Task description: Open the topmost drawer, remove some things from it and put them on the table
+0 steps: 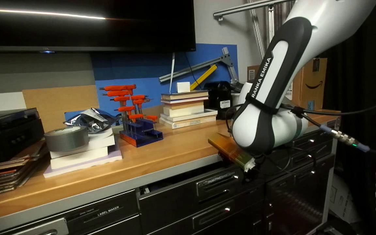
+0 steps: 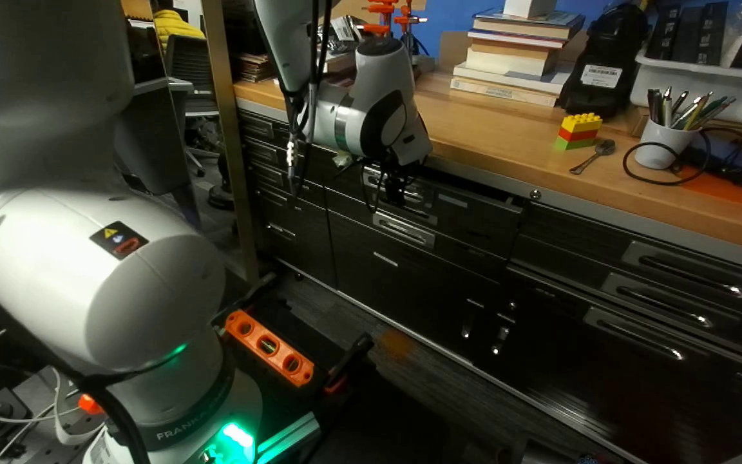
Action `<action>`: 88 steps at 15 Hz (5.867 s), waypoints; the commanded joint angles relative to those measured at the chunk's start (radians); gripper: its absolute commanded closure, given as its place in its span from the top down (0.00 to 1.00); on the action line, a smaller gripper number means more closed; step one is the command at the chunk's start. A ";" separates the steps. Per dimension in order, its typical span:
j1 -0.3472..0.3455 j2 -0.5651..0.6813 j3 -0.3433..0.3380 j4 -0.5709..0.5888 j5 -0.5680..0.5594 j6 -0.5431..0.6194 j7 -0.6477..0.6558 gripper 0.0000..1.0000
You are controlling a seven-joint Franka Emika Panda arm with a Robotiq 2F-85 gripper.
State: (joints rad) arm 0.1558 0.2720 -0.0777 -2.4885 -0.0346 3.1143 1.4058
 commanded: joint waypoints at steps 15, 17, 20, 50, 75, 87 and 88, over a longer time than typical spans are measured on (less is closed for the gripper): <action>0.369 -0.138 -0.556 -0.088 -0.465 -0.421 0.201 1.00; 0.293 -0.189 -0.498 -0.109 -0.530 -0.498 0.223 1.00; 0.124 -0.282 -0.360 -0.153 -0.568 -0.613 0.222 1.00; -0.013 -0.343 0.107 -0.155 0.446 -0.533 -1.179 1.00; -0.001 -0.076 -0.046 -0.036 -0.111 -0.279 -0.743 1.00; 0.008 -0.016 -0.037 -0.005 -0.117 -0.298 -0.763 0.65; 0.008 -0.018 -0.037 -0.005 -0.117 -0.298 -0.762 0.58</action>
State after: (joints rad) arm 0.1487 0.2453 -0.1067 -2.5137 -0.1542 2.8198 0.6512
